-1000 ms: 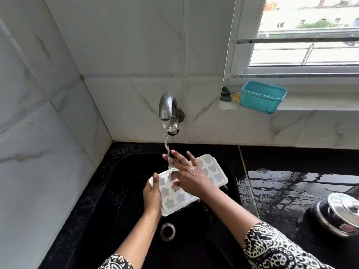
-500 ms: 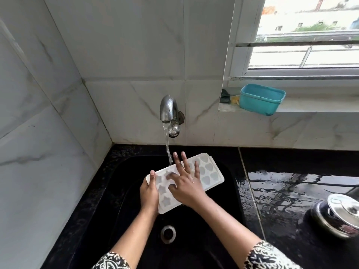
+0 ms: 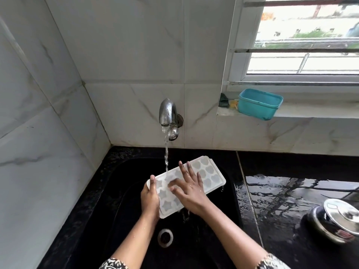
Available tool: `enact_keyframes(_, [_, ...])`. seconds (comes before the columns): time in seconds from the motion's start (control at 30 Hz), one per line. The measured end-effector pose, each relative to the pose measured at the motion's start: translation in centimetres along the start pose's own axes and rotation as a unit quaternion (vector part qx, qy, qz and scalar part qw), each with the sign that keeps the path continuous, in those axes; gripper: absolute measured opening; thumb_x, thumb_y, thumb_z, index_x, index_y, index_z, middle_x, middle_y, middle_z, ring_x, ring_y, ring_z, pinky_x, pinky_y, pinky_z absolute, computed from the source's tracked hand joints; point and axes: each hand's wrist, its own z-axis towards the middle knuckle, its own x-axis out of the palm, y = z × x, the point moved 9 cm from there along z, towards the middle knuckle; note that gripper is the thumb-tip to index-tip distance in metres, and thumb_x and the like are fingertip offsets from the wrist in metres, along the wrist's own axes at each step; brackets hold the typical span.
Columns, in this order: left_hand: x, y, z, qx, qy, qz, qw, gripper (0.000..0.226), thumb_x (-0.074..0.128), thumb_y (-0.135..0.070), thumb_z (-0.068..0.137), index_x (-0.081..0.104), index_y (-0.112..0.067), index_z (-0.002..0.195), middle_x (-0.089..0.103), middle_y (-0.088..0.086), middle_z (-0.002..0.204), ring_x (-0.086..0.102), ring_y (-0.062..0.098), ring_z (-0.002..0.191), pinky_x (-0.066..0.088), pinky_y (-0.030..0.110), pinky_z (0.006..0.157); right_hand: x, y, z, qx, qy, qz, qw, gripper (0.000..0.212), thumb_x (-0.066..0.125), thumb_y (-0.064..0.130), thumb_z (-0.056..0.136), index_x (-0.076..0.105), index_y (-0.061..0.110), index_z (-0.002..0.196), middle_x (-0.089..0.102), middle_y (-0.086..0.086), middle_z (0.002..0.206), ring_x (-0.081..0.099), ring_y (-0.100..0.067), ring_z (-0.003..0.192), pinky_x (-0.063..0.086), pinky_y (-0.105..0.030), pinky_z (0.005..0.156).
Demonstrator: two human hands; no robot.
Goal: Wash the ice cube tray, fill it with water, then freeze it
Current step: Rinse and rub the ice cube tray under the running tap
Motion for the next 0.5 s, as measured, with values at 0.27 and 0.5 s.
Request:
enact_keyframes(0.27, [0.4, -0.5, 1.0, 0.006, -0.014, -0.007, 1.000, 0.051, 0.047, -0.055, 0.091, 0.063, -0.009, 0.106, 0.071, 0.009, 0.098, 0.069, 0.026, 0.091, 0.055, 0.038, 0.080, 1.0, 1.5, -0.9, -0.006, -0.025, -0.111, 0.993, 0.038, 0.035, 0.043, 0.095, 0.055, 0.024, 0.123, -0.031, 0.007, 0.152, -0.041, -0.004, 0.133, -0.019, -0.046, 0.113])
enact_keyframes(0.5, [-0.1, -1.8, 1.8, 0.014, -0.032, -0.030, 0.999, 0.046, 0.048, -0.051, 0.093, 0.062, -0.009, 0.103, 0.071, 0.009, 0.093, 0.070, 0.022, 0.081, 0.054, 0.031, 0.066, -0.5, 2.3, 0.5, -0.069, -0.082, -0.171, 0.979, 0.041, 0.035, 0.047, 0.092, 0.065, 0.026, 0.111, -0.010, 0.004, 0.160, -0.028, -0.005, 0.141, -0.021, -0.044, 0.112])
